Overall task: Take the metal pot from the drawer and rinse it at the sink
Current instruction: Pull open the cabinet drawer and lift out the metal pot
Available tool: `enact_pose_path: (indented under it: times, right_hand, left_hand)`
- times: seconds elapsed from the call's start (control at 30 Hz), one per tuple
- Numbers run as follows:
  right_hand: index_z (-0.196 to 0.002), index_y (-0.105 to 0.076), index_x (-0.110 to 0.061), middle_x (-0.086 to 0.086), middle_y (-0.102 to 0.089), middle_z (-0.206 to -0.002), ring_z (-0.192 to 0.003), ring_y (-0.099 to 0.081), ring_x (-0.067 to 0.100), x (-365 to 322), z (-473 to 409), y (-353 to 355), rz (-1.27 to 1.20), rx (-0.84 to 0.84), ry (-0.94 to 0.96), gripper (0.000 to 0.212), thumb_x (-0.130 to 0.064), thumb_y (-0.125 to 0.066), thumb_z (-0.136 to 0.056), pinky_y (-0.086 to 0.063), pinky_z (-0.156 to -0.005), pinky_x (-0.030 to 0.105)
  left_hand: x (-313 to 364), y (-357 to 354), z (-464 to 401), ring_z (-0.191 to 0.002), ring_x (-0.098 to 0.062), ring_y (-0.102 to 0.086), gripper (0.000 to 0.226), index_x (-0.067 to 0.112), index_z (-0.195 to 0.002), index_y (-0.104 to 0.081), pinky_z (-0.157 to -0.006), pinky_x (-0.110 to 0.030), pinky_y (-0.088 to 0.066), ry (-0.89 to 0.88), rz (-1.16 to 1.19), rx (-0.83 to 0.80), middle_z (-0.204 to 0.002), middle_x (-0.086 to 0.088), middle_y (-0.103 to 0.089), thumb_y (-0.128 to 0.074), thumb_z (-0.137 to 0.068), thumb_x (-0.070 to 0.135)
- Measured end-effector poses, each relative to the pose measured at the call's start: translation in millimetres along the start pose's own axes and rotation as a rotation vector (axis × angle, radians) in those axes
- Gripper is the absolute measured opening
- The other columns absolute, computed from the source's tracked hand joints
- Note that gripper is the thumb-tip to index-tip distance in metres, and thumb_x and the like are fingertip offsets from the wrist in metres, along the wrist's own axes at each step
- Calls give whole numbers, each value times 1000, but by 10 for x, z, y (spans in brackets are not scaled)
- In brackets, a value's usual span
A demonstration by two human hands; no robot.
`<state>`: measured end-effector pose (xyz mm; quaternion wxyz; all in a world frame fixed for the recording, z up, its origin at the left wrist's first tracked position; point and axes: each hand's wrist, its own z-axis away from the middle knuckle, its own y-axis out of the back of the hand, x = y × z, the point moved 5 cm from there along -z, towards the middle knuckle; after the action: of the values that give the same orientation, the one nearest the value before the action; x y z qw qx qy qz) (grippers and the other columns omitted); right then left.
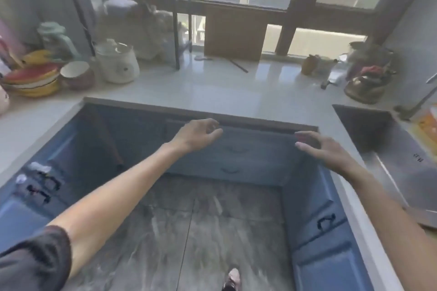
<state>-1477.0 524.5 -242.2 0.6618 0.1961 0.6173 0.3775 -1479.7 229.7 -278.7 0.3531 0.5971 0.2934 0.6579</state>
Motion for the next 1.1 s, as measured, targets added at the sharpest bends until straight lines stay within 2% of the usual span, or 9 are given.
enact_pose_path:
  times: [0.07,0.13,0.33,0.47,0.6,0.7,0.8,0.97,1.1]
  right_hand:
    - [-107,-64,-27,-3,-65,-114,-103,-60,9,485,-623,-357,-95,-75,-63,19,-22,-60,-89,-44,-90,15]
    - [-97,-67,-29,2,-70,-109,-101,-65,14,1015,-1158,-813,-201,-126,-167,12,-23,-59,-89,-48,-87,25]
    - [-99,-64,-32,-8,-70,-99,-100,-64,12,2200,-2637,-2036,-241,-258,-290,13,-30,-60,-87,-47,-85,27]
    - [-121,-53,-32,-3,-65,-106,-103,-60,13,2667,-3622,-2690,-163,-289,-214,35,-32,-60,-87,-40,-81,23]
    - [-131,-49,-19,6,-55,-132,-123,-50,22,2910,-4263,-3205,-100,-309,-181,42,-32,-52,-92,-34,-96,26]
    - [-115,-61,-12,8,-62,-122,-114,-55,23,2988,-4451,-3362,-91,-298,-151,28,-26,-48,-95,-36,-83,25]
    - [-101,-65,-15,8,-68,-106,-101,-60,23,3042,-4472,-3385,-158,-215,-141,20,-25,-49,-93,-42,-86,33]
    - [-88,-60,-33,-6,-66,-94,-94,-62,18,3052,-4153,-3417,-202,-218,-154,9,-33,-51,-91,-46,-86,39]
    - [-90,-61,-35,-7,-68,-100,-98,-62,16,3069,-3689,-3468,-205,-311,-188,8,-34,-52,-90,-45,-90,41]
  left_hand:
    - [-216,-512,-574,-110,-16,-62,39,27,-122,-61,-100,-37,-47,132,120,-75,-112,6,-68,-51,-90,47]
    - [-509,-1072,-1070,-106,-18,-65,42,27,-121,-61,-99,-37,-48,226,203,-145,-108,4,-70,-53,-87,49]
    - [-1482,-2503,-2437,-105,-15,-63,35,41,-124,-53,-96,-33,-46,321,298,-290,-105,13,-68,-50,-90,47]
    - [-1990,-3214,-3225,-115,-20,-59,44,39,-132,-49,-103,-36,-44,304,252,-288,-117,3,-68,-54,-89,47]
    - [-2150,-3652,-3715,-124,-17,-54,46,31,-134,-49,-102,-28,-41,245,240,-312,-135,2,-59,-57,-90,42]
    - [-2161,-3776,-3903,-106,-10,-58,32,24,-119,-63,-84,-19,-38,187,248,-289,-121,6,-66,-57,-91,38]
    - [-2215,-3822,-3894,-91,-6,-60,20,19,-102,-70,-73,-14,-41,174,361,-183,-98,8,-69,-59,-91,31]
    - [-2196,-3887,-3624,-68,15,-56,14,16,-94,-72,-66,-4,-39,209,453,-173,-89,8,-68,-62,-90,26]
    - [-2190,-3950,-3147,-73,8,-58,15,14,-96,-72,-73,-10,-42,230,516,-269,-90,5,-70,-63,-90,24]
